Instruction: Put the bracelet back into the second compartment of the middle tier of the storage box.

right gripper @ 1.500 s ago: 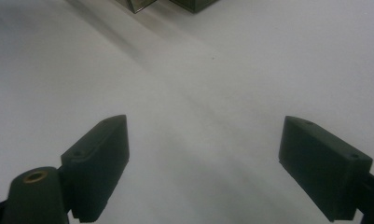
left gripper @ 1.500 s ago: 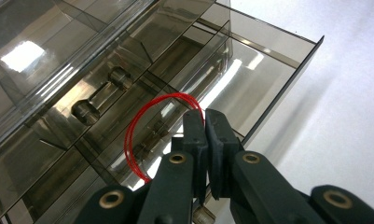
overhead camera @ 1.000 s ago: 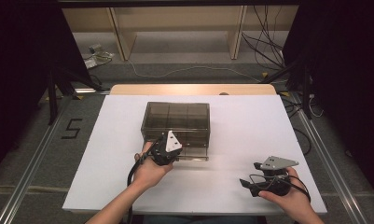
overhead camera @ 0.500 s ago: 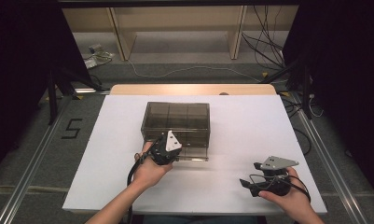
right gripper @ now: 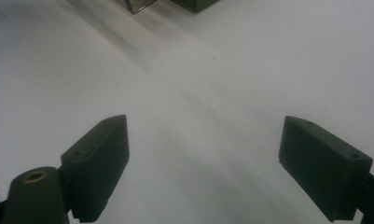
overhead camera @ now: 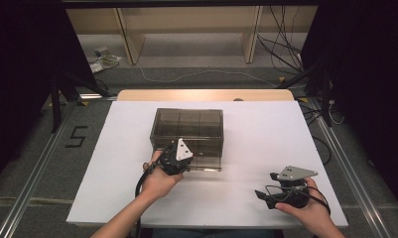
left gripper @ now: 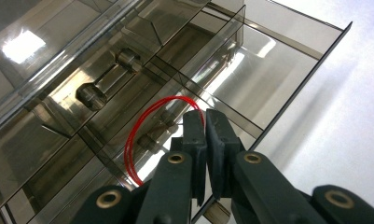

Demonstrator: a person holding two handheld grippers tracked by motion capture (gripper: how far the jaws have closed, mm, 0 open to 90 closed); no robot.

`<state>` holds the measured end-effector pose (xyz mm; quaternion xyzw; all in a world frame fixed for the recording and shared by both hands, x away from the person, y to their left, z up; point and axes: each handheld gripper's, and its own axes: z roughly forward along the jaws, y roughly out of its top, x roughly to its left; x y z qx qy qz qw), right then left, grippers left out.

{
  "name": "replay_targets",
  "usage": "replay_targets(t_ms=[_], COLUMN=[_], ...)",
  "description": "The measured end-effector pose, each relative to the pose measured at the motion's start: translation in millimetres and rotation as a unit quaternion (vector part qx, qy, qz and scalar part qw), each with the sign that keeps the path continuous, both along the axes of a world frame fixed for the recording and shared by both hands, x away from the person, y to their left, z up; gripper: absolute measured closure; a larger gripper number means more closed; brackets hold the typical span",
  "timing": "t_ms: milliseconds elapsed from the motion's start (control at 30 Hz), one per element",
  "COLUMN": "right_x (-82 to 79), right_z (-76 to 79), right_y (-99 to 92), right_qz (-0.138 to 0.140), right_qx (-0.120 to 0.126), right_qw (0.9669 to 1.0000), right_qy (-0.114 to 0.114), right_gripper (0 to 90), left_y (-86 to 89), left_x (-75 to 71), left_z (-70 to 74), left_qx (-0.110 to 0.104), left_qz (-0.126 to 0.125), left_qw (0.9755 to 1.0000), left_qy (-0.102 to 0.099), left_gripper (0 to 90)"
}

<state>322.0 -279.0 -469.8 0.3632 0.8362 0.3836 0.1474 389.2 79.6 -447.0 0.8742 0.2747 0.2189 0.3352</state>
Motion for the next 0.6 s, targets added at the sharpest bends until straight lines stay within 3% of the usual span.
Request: replay_targets(t_ms=[600], right_x=[-0.1], right_z=[0.1], right_y=[0.0], right_qz=[-0.001], right_qx=[0.001], right_qw=[1.0], right_qy=[0.0], right_gripper=[16.7], left_y=[0.1], left_x=[-0.2], left_z=[0.9], left_qx=[-0.01], left_qz=[0.005], left_qw=[0.9999], left_qy=[-0.005], left_gripper=[84.1])
